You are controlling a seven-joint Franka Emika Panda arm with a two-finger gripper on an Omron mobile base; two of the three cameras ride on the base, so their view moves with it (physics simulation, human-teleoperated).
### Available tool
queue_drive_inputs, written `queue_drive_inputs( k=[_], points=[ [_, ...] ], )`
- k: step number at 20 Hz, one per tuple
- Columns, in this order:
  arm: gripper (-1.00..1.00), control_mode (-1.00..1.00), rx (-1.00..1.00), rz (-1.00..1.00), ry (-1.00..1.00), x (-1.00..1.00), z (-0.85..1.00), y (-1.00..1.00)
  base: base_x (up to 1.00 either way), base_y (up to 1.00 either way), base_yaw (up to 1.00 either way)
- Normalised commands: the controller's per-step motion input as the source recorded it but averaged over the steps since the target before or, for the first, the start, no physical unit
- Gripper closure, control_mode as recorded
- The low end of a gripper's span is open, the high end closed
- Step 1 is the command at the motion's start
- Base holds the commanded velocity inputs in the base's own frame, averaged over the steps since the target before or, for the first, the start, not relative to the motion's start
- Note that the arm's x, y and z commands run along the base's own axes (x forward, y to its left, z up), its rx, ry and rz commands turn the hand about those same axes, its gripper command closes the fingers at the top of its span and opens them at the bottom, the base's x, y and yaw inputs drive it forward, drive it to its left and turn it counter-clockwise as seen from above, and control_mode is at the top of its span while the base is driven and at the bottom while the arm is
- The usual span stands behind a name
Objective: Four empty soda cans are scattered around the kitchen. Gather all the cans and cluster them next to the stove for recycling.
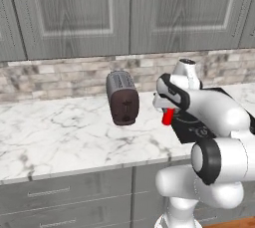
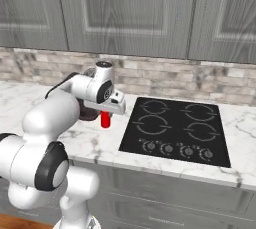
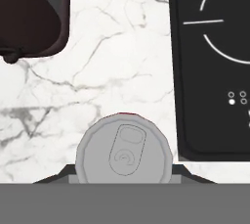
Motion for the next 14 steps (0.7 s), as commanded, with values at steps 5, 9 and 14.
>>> queue_drive_inputs(
  k=[5, 9, 14],
  points=[
    [1.0, -1.0, -0.05, 0.0, 0.0, 0.15, -0.36, -0.01, 0.0, 0.0, 0.0],
    [1.0, -1.0, -0.08, 0.0, 0.0, 0.06, -0.35, -0.02, 0.0, 0.0, 0.0],
    [1.0, -1.0, -0.04, 0.0, 0.0, 0.0, -0.21, -0.01, 0.0, 0.0, 0.0]
  ],
)
